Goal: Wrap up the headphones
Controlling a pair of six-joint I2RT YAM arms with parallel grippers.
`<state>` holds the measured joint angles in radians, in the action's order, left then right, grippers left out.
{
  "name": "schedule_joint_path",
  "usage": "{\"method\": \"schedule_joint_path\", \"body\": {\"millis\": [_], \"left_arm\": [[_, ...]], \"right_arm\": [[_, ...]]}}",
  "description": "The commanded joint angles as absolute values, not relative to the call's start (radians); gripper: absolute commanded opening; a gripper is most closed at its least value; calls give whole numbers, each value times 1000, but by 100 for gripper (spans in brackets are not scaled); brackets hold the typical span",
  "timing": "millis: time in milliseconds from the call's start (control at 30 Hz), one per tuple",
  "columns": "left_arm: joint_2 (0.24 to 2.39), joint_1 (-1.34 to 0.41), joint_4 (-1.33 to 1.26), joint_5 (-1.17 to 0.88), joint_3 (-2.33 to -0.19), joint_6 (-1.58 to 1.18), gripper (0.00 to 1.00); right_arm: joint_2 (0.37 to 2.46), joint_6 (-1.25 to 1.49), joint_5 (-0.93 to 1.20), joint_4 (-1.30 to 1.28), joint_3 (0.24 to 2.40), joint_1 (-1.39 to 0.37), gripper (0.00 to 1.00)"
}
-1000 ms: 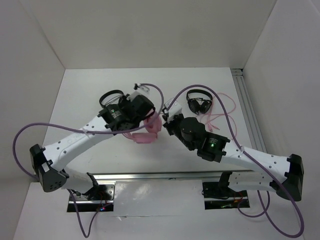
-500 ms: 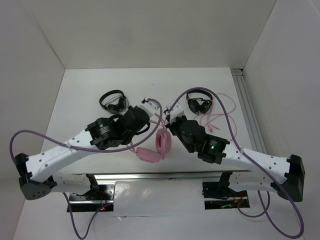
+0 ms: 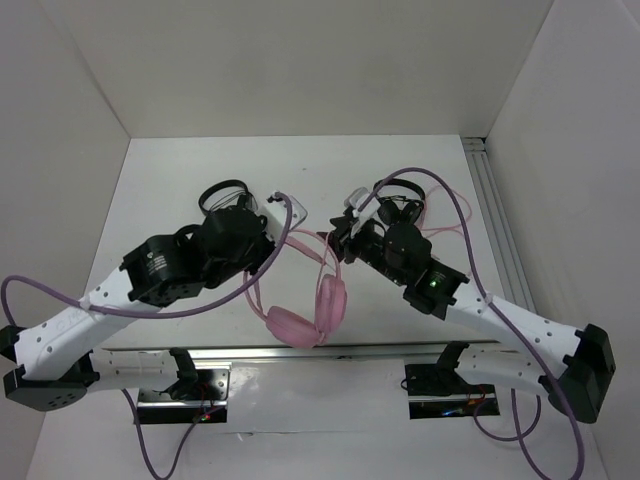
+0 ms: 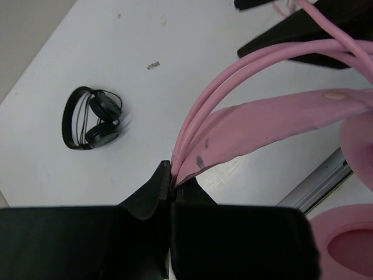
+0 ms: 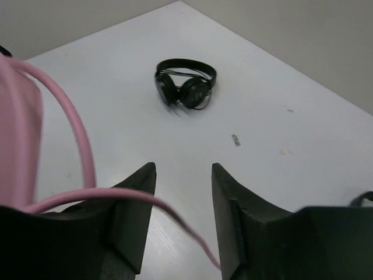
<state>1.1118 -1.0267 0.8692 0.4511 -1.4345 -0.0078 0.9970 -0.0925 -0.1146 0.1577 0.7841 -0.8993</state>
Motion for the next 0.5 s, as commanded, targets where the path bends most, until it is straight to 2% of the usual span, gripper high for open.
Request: {"method": "schedule_joint_path", "body": {"millis": [0,167,467], "left_arm": [[1097,-1035,824,463,-1607,-100,0],[1106,-1035,896,584,-1785,-218,0],[1042,-1035,891,727,-1985,-417,0]], "right_arm": [[1061,15,165,320,792,-845,52],[1161,118,251,498,741,-813,63],[1353,254,486,696,739,-661,64]]}}
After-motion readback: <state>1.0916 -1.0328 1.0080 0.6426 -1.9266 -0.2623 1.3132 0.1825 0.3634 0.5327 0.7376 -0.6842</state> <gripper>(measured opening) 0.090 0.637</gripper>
